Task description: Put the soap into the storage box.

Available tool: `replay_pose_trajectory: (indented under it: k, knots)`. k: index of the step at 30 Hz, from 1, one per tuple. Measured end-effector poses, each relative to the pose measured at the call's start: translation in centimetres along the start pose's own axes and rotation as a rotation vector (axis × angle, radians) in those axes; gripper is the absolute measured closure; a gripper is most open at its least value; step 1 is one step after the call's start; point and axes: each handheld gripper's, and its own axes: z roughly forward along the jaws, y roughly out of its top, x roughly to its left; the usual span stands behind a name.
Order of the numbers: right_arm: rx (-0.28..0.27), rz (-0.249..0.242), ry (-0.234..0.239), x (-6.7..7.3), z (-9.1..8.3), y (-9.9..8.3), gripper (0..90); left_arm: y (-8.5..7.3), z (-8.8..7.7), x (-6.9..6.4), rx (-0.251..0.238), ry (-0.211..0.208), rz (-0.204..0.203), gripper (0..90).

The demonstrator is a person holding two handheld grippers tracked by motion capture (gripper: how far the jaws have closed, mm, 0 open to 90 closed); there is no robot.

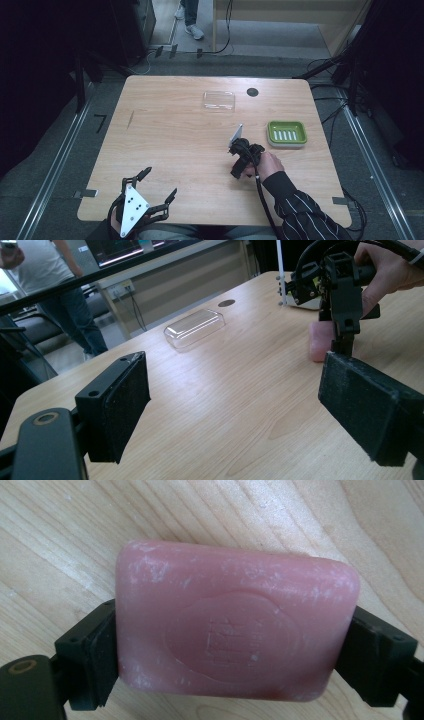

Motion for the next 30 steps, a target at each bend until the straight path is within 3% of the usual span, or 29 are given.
replay_pose_trajectory:
  k: [17,30]
  knots:
    - [-0.005,-0.021,-0.021,-0.4,-0.9,-0.3,13.2,0.0,0.0,0.0,0.000,-0.001,0.001,13.6]
    - [-0.012,-0.004,-0.026,-1.1,-1.7,-0.9,13.5,0.0,0.0,0.0,-0.001,-0.001,0.002,13.6]
